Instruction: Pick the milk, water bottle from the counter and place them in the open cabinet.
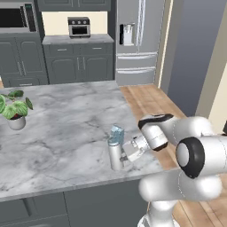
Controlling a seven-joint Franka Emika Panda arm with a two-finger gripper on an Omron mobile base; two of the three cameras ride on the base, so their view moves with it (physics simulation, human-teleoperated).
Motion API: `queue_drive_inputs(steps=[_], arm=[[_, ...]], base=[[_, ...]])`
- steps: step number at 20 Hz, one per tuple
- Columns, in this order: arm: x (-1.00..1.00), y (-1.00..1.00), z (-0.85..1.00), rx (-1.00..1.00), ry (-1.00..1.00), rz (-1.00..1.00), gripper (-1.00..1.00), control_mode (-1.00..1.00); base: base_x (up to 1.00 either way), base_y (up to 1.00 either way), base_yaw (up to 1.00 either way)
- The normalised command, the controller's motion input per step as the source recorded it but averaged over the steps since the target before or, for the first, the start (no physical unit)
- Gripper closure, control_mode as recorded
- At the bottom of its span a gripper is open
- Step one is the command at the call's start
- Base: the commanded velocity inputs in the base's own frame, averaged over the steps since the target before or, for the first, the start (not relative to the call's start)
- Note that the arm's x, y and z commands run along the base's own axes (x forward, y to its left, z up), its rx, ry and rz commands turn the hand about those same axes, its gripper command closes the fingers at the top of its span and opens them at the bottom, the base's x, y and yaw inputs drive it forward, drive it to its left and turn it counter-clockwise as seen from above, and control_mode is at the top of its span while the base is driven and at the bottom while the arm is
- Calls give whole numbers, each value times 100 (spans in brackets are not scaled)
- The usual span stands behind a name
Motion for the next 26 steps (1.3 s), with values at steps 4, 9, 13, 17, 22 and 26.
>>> queue_drive_inputs(steps=[4,9,13,17,22,26], arm=[[11,33,-19,1,7,0,-100,-100],[9,24,-17,0,3,0,100,-100],[0,13,-7,-3,0,0,100,-100],[-48,-2,1,0,-2,-1,100,-100],[-81,-14,42,0,-9,-12,100,-100],[-66,-24,97,0,-12,-17,100,-100]], base=[[0,0,0],[0,0,0],[0,0,0],[0,0,0],[0,0,0],[0,0,0]])
